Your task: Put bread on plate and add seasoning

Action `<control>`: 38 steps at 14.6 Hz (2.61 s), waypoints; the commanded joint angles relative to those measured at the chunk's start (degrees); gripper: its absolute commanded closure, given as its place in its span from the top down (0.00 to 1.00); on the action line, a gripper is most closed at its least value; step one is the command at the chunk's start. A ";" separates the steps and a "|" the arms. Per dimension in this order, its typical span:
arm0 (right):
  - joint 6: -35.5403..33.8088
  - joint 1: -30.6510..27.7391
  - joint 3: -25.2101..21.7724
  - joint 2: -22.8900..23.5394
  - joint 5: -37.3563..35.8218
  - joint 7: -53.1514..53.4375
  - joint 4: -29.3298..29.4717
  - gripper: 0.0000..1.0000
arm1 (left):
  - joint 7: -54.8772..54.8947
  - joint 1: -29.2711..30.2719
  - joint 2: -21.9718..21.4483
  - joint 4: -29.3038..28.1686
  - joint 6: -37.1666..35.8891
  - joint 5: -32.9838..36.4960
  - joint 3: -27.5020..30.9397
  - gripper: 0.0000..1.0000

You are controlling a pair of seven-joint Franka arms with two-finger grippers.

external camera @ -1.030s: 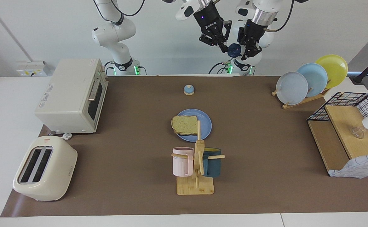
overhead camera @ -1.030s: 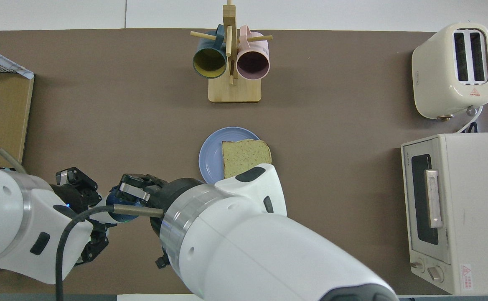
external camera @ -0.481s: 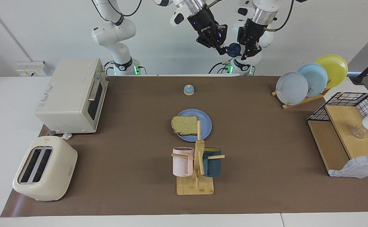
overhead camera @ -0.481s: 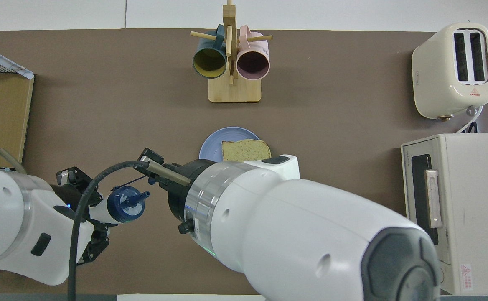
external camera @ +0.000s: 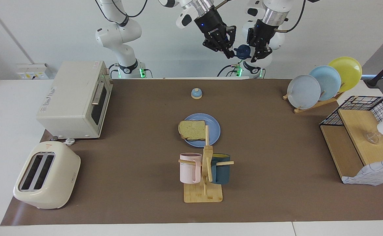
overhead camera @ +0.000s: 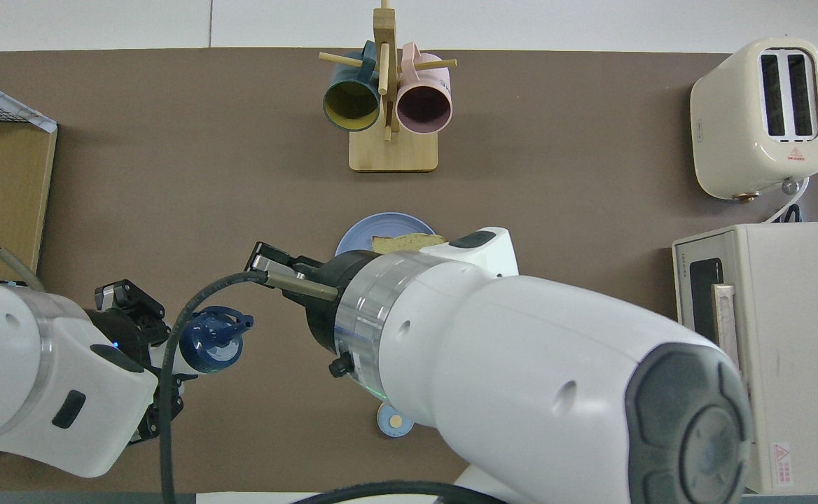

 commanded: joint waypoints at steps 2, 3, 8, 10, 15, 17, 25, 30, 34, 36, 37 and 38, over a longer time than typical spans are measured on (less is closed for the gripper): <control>-2.75 -5.12 0.22 -3.66 -3.00 -15.94 -5.85 1.00 | -0.62 -0.20 -0.75 -0.37 -0.65 0.73 0.10 0.21; -7.47 -7.66 0.13 -3.84 -3.27 -20.86 -5.77 1.00 | -0.71 -0.20 -0.75 -0.37 -0.56 0.73 0.10 0.21; -28.15 -20.24 -0.30 -3.85 -14.50 -39.25 -2.44 1.00 | -1.50 -0.12 -0.49 -0.37 -0.38 3.44 0.10 0.21; -30.98 -24.90 -0.48 -3.93 -17.15 -42.79 -2.43 1.00 | -2.72 -0.55 -0.14 -0.37 -0.38 5.64 0.01 0.21; -36.43 -32.54 -0.49 -3.23 -20.15 -44.29 -1.29 1.00 | -5.70 -0.56 2.67 0.07 2.07 11.09 -2.79 0.20; -37.05 -28.38 -5.10 -3.14 -20.76 -46.65 -0.85 1.00 | -7.20 -0.56 5.13 0.77 3.21 13.64 -5.25 0.20; -41.34 -28.35 -10.50 -0.87 -22.08 -52.91 0.98 1.00 | -12.57 -1.08 16.30 7.11 3.40 23.83 -11.58 0.16; -41.19 -28.26 -10.59 -0.94 -21.82 -53.08 0.82 1.00 | -16.96 -5.38 23.32 7.02 2.69 30.52 -13.17 0.16; -41.27 -28.78 -10.59 -1.03 -21.73 -53.17 0.65 1.00 | -20.65 -8.73 28.51 6.93 2.52 33.60 -13.08 0.15; -41.36 -28.78 -10.59 -1.03 -21.82 -53.17 0.65 1.00 | -20.83 -9.69 30.18 6.93 1.82 35.62 -13.17 0.14; -41.45 -28.52 -10.68 -1.03 -21.90 -53.17 0.65 1.00 | -20.83 -10.65 31.06 7.02 1.20 36.58 -13.08 0.13; -41.45 -28.26 -10.94 -1.03 -21.91 -53.17 0.47 1.00 | -20.92 -10.92 32.55 7.02 0.24 37.98 -13.08 0.13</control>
